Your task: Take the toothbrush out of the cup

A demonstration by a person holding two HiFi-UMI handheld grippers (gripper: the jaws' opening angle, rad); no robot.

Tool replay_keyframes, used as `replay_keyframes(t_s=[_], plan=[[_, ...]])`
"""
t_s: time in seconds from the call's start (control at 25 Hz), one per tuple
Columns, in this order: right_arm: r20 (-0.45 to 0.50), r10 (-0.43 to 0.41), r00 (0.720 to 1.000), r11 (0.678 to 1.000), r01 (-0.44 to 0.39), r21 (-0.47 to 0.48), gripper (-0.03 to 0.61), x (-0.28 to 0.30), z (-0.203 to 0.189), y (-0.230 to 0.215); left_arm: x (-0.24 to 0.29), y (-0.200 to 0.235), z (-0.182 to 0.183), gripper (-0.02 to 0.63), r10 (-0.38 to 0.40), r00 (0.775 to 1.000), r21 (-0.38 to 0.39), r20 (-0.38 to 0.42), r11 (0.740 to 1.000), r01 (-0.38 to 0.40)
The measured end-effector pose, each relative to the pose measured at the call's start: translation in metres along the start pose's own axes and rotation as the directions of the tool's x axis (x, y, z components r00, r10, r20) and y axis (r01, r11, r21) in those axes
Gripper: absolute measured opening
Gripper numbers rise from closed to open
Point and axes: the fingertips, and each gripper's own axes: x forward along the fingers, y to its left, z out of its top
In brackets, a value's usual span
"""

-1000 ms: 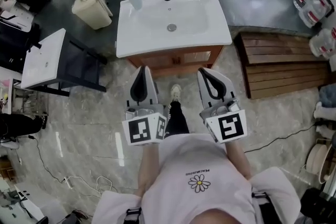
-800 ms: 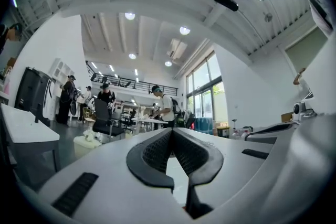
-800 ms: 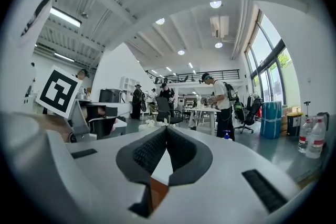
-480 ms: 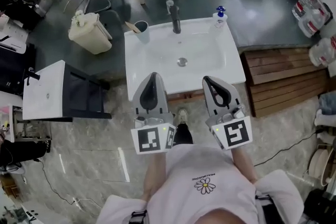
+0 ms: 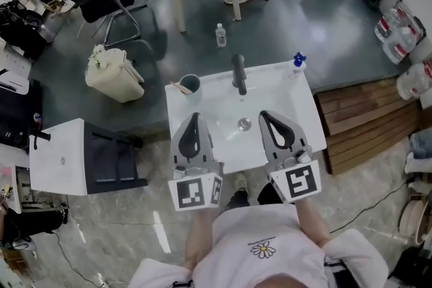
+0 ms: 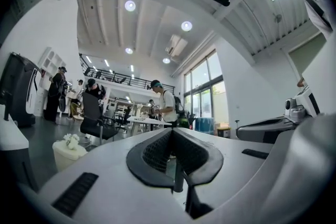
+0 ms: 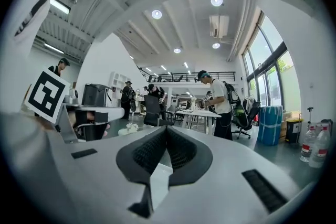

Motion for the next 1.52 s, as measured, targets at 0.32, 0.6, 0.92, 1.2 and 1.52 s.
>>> replay_keyframes(t_s=[0.32, 0.6, 0.92, 1.2, 1.52], plan=[[0.019, 0.021, 1.000, 1.000, -0.021, 0.008, 0.012, 0.034, -0.004, -0.012, 0.020, 0.011, -0.010, 0.015, 0.040, 0.999, -0.007, -0.015, 0.999, -0.040], [0.045, 0.075, 0.996, 0.997, -0.075, -0.004, 0.012, 0.048, -0.002, -0.026, 0.040, 0.001, -0.009, 0.015, 0.098, 0.995, 0.011, -0.002, 0.995, -0.098], [0.040, 0.070, 0.997, 0.997, -0.071, 0.031, 0.012, 0.051, -0.007, -0.054, 0.054, -0.002, -0.013, 0.015, 0.146, 0.989, 0.026, -0.009, 0.989, -0.146], [0.041, 0.074, 0.996, 0.997, -0.075, 0.025, 0.012, 0.054, -0.010, -0.058, 0.055, 0.001, -0.013, 0.015, 0.165, 0.986, 0.029, 0.001, 0.986, -0.165], [0.038, 0.094, 0.995, 0.995, -0.095, 0.014, 0.012, 0.061, -0.011, -0.058, 0.059, 0.013, -0.008, 0.017, 0.245, 0.969, 0.060, 0.027, 0.967, -0.246]])
